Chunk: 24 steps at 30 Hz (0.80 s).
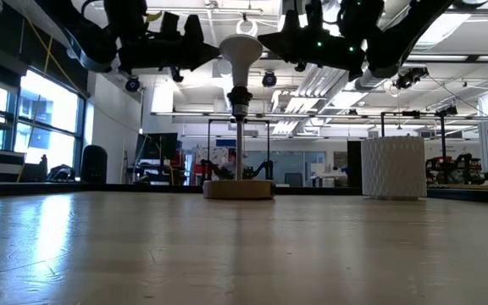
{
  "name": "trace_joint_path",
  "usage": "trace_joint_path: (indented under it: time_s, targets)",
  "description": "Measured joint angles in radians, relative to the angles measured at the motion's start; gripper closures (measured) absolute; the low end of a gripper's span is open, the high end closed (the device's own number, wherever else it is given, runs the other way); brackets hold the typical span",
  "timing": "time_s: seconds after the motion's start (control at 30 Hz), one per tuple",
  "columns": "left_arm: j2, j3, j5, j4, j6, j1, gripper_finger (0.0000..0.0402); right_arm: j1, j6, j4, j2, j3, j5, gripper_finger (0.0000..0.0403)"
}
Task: Screw lightbulb
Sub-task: Remove the white lightbulb from the desk lamp
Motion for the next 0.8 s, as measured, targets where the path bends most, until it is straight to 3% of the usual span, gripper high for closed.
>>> trace_joint_path:
  time_s: [0.3, 0.57, 0.63, 0.8]
  targets:
    - [0.016, 0.018, 0.077, 0.009, -0.054, -0.09, 0.0402, -0.056, 0.014, -0.045, 0.0, -0.002, 0.083, 0.0403]
    - [-0.042, 0.016, 0.062, -0.049, -0.026, -0.161, 0.0402, -0.1, 0.028, -0.088, -0.02, -0.004, 0.142, 0.0403]
    - [-0.067, 0.003, 0.026, -0.101, -0.007, -0.161, 0.0401, -0.11, 0.028, -0.126, -0.055, -0.004, 0.14, 0.0403]
    - [-0.126, -0.05, -0.189, -0.162, 0.062, -0.153, 0.0402, -0.104, 0.029, -0.264, -0.15, -0.004, 0.111, 0.0403]
